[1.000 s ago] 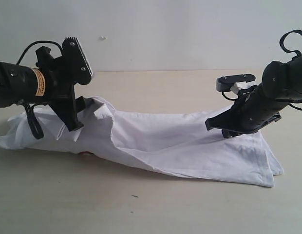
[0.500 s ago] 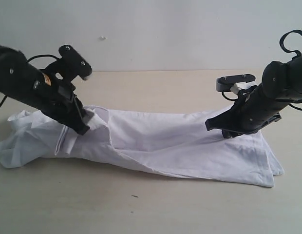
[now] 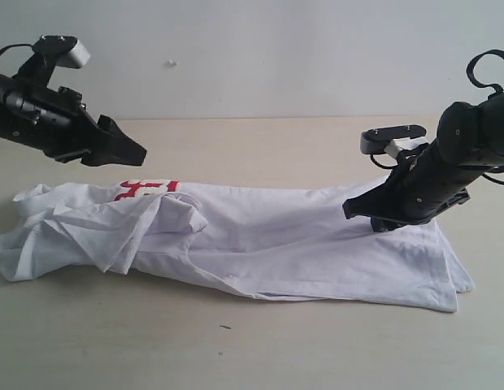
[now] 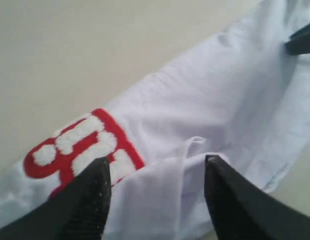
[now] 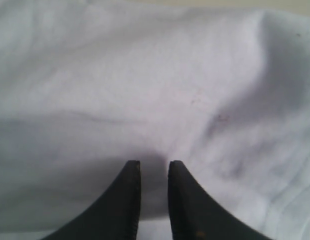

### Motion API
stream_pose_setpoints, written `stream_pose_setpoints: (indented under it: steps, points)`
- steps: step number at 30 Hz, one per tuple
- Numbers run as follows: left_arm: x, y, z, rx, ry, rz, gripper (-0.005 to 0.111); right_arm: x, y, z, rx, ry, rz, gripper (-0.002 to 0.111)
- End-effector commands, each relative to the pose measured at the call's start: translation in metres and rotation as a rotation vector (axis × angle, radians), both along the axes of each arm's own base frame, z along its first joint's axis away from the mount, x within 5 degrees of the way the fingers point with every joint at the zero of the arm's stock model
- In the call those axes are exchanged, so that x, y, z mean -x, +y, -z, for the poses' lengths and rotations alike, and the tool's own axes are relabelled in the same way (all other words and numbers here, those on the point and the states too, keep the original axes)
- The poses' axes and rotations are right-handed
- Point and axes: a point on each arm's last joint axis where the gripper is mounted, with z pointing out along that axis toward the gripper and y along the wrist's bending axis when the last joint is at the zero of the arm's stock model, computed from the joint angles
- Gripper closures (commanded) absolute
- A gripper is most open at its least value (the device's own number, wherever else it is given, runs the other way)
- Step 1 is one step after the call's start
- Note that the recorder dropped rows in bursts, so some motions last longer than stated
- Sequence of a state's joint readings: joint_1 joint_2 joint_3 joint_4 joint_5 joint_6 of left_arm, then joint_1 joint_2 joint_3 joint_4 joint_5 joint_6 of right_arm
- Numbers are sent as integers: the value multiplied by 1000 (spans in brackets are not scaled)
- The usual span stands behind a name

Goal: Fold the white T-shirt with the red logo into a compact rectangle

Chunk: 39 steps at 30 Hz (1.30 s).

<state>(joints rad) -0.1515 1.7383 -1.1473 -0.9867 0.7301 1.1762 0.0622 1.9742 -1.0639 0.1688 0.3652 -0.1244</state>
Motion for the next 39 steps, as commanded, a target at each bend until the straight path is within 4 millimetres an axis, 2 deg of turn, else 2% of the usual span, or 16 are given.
stream_pose_setpoints:
  steps: [1, 3, 7, 10, 12, 15, 24, 29, 35, 39]
  points:
    - [26, -19, -21, -66, -58, 179, 52, 0, -2, -3, 1, -9, -2, 86]
    - [50, -32, -16, -200, -50, 183, 52, 0, -1, -3, -2, -8, 1, 86]
    - [85, -45, 1, -376, -49, 158, 54, 0, -1, -3, -10, -8, 10, 86]
    - [108, -47, 24, -536, -78, 150, 66, 0, -1, -3, -19, -7, 19, 86]
    - [117, -47, 37, -624, -109, 147, 82, 0, -1, -3, -19, -5, 19, 86]
    - [119, -45, 45, -696, -149, 111, 107, 0, 0, -3, -21, -2, 23, 86]
    - [117, -58, 68, -613, -78, 87, 106, 0, 0, -3, -21, -3, 21, 86]
    - [116, -61, 71, -594, -82, 91, 107, 0, 0, -3, -21, -3, 21, 86]
    - [107, -54, 97, -649, -10, 92, 107, 1, 0, -2, -21, 3, 20, 86]
    - [95, -53, 94, -664, -13, 73, 107, 1, 0, -2, -21, 5, 20, 86]
